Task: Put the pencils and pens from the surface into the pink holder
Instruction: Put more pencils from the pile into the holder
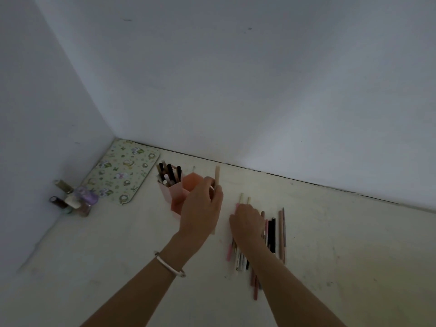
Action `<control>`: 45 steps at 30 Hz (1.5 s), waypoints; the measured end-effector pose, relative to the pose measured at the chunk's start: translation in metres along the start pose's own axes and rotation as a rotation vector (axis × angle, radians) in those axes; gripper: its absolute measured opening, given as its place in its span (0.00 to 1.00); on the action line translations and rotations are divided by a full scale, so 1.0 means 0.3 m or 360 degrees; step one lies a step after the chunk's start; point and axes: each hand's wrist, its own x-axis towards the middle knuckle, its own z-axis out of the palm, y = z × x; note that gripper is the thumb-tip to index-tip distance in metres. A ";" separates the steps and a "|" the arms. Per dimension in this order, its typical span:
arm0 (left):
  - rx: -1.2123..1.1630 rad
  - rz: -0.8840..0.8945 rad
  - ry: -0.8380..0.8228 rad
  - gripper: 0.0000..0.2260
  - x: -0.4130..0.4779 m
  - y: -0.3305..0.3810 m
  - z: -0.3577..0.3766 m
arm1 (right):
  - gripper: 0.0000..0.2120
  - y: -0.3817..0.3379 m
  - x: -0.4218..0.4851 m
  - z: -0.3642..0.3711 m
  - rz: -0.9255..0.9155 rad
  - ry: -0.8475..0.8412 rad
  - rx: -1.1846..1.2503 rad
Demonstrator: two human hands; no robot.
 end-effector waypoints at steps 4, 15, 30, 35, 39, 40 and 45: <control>-0.0060 0.0026 -0.0005 0.10 -0.015 -0.005 -0.006 | 0.09 -0.031 0.010 0.008 0.0021 -0.0038 -0.0014; -0.0368 0.0153 0.0651 0.20 0.084 -0.050 -0.234 | 0.06 -0.077 0.126 -0.323 0.0079 0.0249 0.1441; -0.0083 0.0343 0.0711 0.23 0.169 -0.192 -0.268 | 0.24 -0.231 0.044 -0.331 -0.0279 0.0765 0.1831; -0.0109 0.0421 0.0777 0.22 0.188 -0.191 -0.295 | 0.22 -0.248 0.029 -0.323 -0.0242 0.0752 0.1848; 0.0169 0.0547 0.0596 0.18 0.175 -0.220 -0.270 | 0.23 -0.261 0.019 -0.312 -0.0244 0.0765 0.1875; 0.0284 0.0618 0.0549 0.15 0.166 -0.232 -0.261 | 0.23 -0.265 0.018 -0.310 -0.0246 0.0774 0.1886; 0.0529 0.0544 0.0521 0.19 0.121 -0.277 -0.255 | 0.22 -0.288 0.019 -0.310 -0.0306 0.0846 0.1984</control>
